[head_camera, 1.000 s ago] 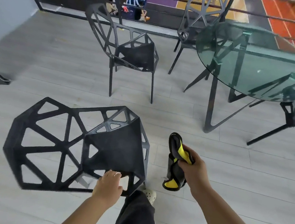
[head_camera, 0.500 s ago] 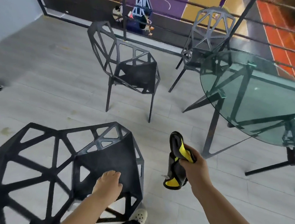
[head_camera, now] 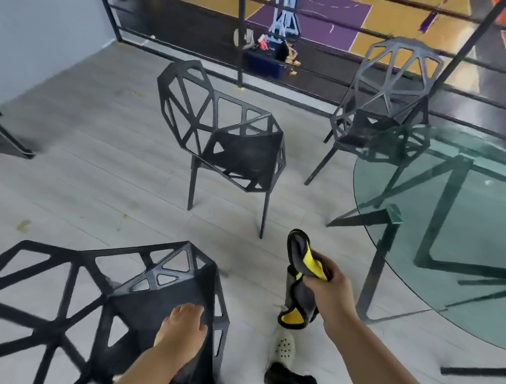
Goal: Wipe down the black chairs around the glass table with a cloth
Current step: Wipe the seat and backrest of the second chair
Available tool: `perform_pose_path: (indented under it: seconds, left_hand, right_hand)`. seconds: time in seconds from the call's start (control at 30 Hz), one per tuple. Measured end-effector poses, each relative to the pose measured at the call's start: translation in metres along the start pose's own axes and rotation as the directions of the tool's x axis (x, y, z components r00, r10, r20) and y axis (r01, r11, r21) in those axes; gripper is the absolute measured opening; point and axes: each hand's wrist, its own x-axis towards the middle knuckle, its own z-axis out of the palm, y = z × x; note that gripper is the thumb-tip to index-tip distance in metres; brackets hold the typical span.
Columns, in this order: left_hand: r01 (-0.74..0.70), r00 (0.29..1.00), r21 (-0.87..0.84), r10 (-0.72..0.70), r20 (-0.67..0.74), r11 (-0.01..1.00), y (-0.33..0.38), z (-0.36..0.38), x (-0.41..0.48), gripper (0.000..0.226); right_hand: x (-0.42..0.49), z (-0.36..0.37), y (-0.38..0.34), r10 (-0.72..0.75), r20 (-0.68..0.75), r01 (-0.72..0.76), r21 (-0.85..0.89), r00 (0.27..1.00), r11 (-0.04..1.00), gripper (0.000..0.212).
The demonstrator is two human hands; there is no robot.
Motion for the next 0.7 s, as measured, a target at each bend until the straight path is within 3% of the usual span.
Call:
perform_pose_path:
  seconds: [0.27,0.7]
  left_hand:
    - [0.155,0.986,-0.143,-0.163,-0.045,0.978,0.088,-0.025,0.037,0.043]
    - [0.275,0.944,-0.224,-0.307,-0.121,0.935,0.121,-0.042,0.049,0.044]
  right_hand:
    - [0.1,-0.036,-0.045,0.011,0.129,-0.002,-0.069,0.992,0.998,0.045]
    - [0.155,-0.016,-0.076,-0.01,0.303,0.033,-0.068,0.953,0.997,0.045]
